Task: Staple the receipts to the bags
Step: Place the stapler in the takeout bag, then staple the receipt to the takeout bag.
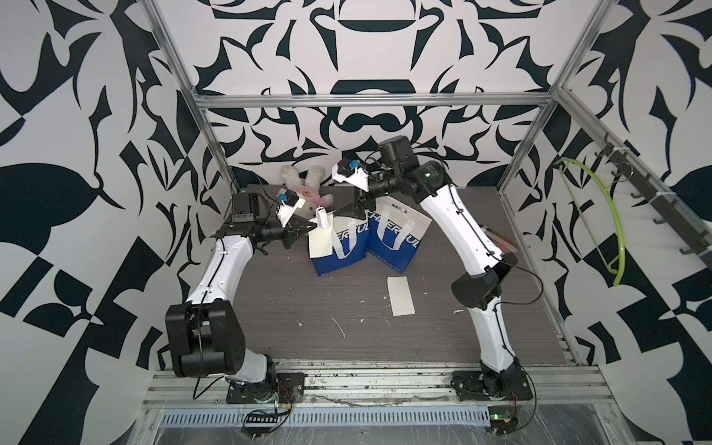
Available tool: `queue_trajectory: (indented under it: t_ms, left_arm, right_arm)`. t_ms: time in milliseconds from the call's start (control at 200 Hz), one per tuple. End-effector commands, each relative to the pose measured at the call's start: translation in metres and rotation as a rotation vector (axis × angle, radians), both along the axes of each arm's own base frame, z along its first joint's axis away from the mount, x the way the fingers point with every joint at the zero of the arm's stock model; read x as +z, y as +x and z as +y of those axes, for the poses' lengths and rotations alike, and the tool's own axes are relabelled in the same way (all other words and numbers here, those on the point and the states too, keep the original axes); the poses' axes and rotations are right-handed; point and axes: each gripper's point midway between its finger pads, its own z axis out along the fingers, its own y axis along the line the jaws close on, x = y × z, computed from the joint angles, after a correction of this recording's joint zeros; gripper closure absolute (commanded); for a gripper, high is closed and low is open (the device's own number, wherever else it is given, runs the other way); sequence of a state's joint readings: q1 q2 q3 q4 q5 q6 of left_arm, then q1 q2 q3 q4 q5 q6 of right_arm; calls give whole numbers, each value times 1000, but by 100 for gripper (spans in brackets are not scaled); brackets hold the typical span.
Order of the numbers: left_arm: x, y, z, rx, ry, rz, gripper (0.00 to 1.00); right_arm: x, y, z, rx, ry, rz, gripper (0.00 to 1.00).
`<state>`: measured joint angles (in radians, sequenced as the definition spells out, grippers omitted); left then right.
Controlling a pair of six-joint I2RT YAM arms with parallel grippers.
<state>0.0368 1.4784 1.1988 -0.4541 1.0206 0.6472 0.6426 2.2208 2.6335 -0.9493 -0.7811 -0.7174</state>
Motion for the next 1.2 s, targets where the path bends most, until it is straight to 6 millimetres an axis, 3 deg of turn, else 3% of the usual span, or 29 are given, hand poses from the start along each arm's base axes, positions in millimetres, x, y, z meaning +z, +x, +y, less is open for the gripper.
queue_trajectory:
  t_ms: [0, 160, 180, 280, 580, 780, 945, 1095, 1195]
  left_arm:
    - [-16, -11, -3, -37, 10, 75, 100]
    - [-16, -12, -5, -48, 17, 63, 100]
    - [-16, -12, -5, -48, 19, 62, 100]
    - [-16, -14, -7, -59, 28, 57, 100]
    - [-19, -22, -13, -101, 48, 44, 100]
    - [-24, -18, -10, -83, 79, 39, 100]
    - [-27, -14, -8, -68, 92, 35, 100]
    - [-26, -13, -8, -63, 95, 30, 100]
    - [-28, -12, -7, -58, 99, 33, 100]
  right_arm:
    - [3, -17, 4, 99, 34, 11, 4]
    - [-13, -17, 16, 132, 39, 49, 4]
    - [-26, -15, 18, 132, 23, 80, 4]
    - [-36, -14, 21, 136, 21, 119, 5]
    - [-51, -2, 29, 94, 21, 188, 6]
    - [-59, -9, 29, 105, -3, 215, 11]
    - [-66, -15, 25, 109, -30, 245, 22]
    - [-72, -18, 25, 113, -47, 257, 26]
    - [-74, -18, 24, 110, -58, 255, 47]
